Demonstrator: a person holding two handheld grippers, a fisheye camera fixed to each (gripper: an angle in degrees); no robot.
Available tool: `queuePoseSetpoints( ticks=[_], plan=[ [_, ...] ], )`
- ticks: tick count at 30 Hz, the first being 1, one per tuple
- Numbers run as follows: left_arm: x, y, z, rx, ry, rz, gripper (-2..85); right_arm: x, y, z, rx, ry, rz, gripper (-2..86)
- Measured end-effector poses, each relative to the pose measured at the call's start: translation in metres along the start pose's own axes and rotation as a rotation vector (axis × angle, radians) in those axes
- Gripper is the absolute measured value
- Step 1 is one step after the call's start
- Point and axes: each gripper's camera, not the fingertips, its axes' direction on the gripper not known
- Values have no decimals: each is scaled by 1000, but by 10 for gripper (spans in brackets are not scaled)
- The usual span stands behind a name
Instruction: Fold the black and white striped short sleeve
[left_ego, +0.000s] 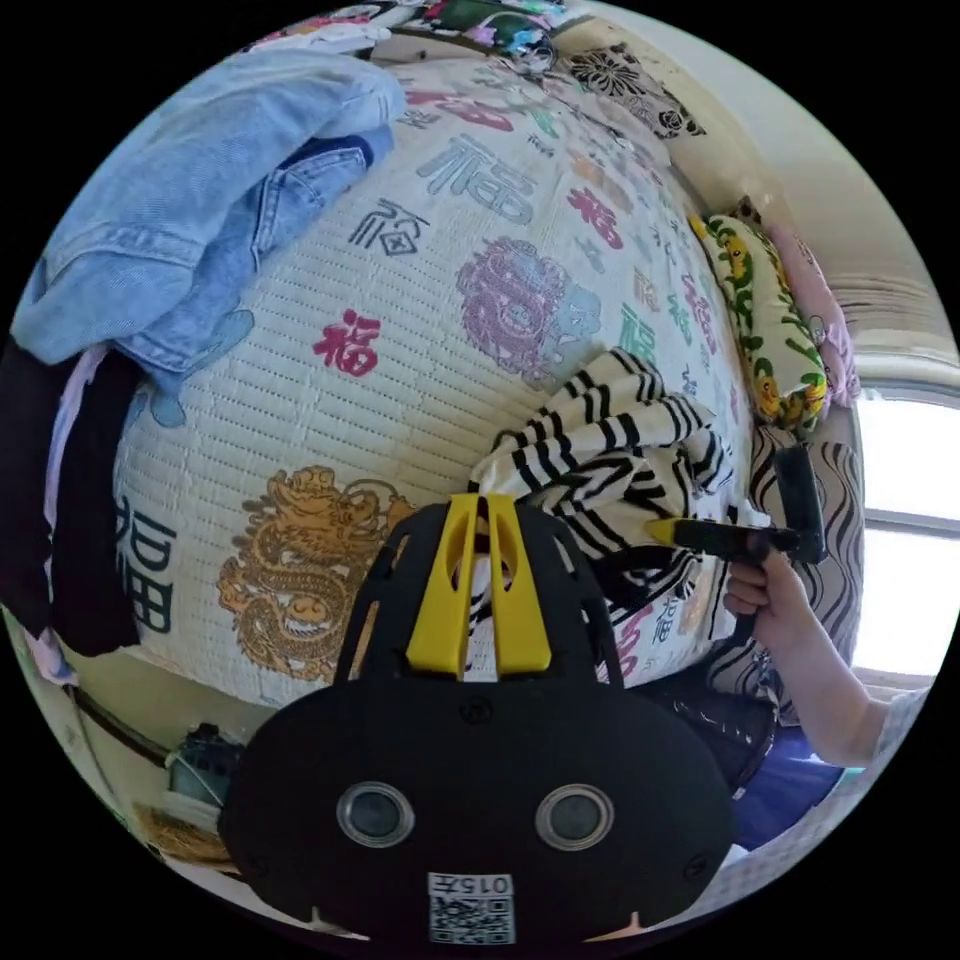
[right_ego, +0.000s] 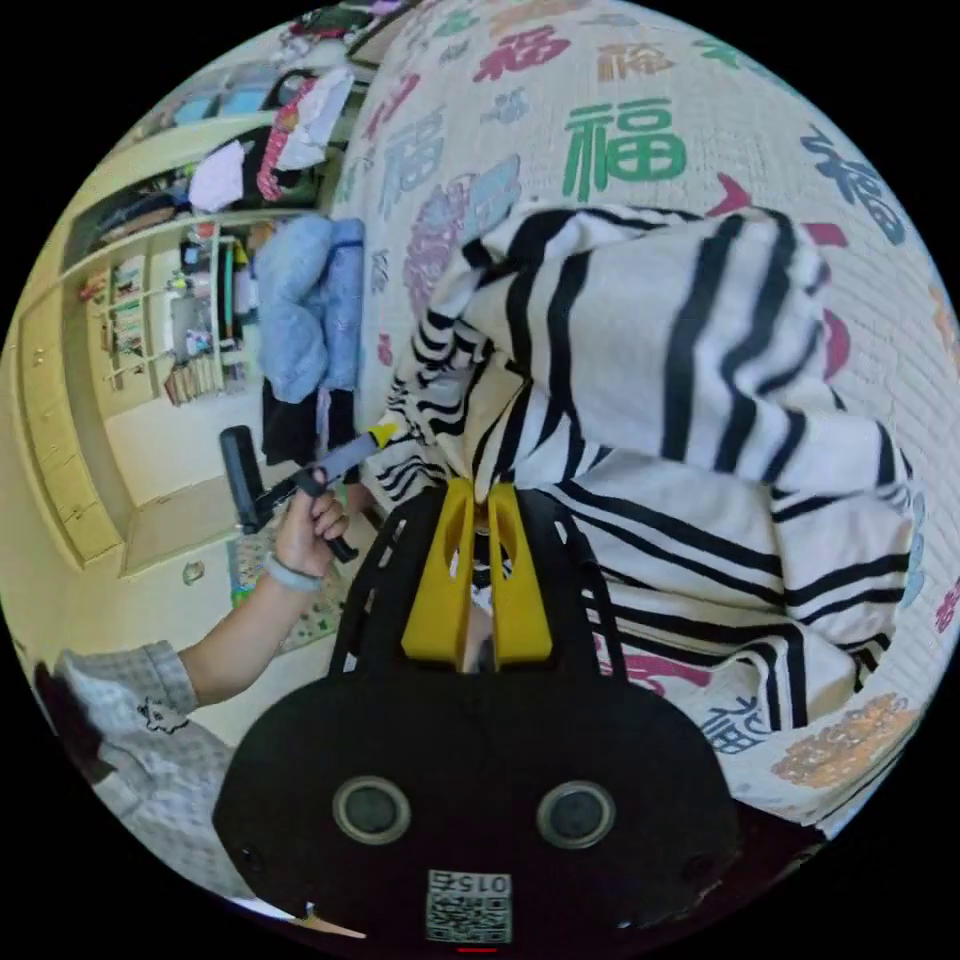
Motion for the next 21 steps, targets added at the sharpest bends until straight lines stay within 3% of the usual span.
queuePoseSetpoints(
  ticks=[3, 5, 8, 10, 14, 18, 21],
  plan=[
    [-2, 23, -49, 193, 154, -75, -3, 34, 65, -79, 424, -303, 106, 10],
    [-4, 43, -70, 264, 113, -129, -3, 74, 128, -116, 677, -420, 285, 9],
    [-18, 75, -58, 179, 40, -242, 3, 108, 172, -111, 566, -337, 464, 15],
    [-19, 94, -30, 25, -19, -293, 20, 117, 185, -102, 468, -291, 517, 24],
    [7, 116, -23, 4, -86, -273, 77, 121, 199, -95, 370, -154, 510, 53],
    [86, 129, -22, 18, -193, -6, 90, 135, 206, -92, 369, -244, 518, 60],
    [168, 133, 0, -19, -72, 360, 98, 142, 214, -95, 394, -292, 508, 58]
  ],
)
